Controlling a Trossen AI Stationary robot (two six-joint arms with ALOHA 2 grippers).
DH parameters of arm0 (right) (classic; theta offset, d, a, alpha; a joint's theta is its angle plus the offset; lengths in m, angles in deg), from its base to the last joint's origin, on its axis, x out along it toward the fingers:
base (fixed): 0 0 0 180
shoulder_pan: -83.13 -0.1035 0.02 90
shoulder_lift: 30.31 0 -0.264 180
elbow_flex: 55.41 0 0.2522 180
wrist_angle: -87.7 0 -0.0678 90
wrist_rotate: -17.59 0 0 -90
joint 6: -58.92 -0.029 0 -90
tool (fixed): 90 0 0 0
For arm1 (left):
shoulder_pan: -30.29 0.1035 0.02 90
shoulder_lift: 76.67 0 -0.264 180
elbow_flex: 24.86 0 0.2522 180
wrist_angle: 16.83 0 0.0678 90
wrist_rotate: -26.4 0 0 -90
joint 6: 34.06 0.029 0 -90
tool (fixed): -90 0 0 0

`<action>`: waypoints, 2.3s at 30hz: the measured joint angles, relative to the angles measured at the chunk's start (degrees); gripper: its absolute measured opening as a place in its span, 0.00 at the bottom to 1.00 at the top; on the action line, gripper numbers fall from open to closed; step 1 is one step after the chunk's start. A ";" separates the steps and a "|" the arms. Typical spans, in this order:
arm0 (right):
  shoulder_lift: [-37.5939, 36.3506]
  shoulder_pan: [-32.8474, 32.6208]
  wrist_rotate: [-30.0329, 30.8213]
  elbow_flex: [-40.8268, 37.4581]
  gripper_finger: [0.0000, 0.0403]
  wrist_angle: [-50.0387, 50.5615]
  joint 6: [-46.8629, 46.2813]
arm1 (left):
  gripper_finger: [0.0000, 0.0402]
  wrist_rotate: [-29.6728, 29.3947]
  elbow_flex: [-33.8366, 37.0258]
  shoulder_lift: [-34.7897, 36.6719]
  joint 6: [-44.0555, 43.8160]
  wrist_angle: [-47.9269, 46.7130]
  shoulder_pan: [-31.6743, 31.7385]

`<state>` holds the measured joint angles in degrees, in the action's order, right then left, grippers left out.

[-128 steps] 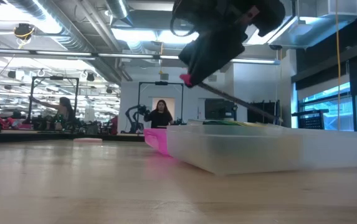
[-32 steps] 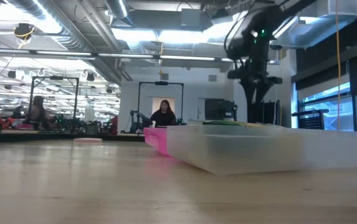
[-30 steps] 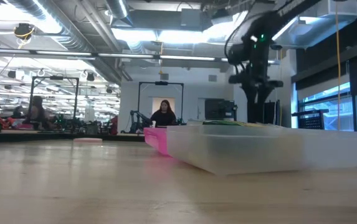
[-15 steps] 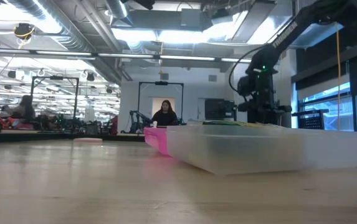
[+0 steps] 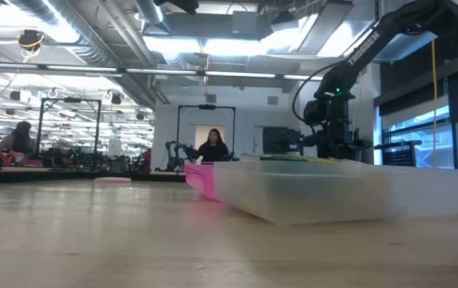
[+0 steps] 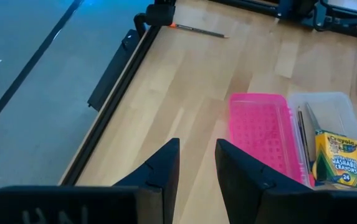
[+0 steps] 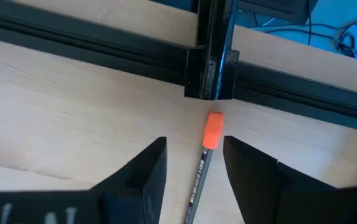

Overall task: Pack school essentials
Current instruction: Put the pencil with the orange top eraser into the pink box

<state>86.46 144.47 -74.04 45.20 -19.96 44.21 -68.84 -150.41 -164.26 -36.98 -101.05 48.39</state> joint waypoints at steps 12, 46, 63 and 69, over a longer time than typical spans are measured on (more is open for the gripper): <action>0.00 0.04 1.73 0.00 0.40 0.22 -0.10 | 0.24 0.41 0.00 0.00 1.11 0.02 -0.04; 4.64 0.24 3.03 -0.11 0.40 -0.43 1.98 | 0.24 0.46 -0.02 0.02 1.10 0.04 -0.50; 5.55 0.22 2.79 0.04 0.29 -0.85 6.51 | 0.24 0.45 -0.02 0.02 1.03 0.26 -0.50; 5.60 0.20 2.75 0.02 0.14 -0.92 7.21 | 0.24 0.44 -0.02 0.02 1.01 0.26 -0.50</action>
<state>92.06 144.66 -71.29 45.22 -20.87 51.42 -68.40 -150.43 -164.24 -35.97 -100.79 47.89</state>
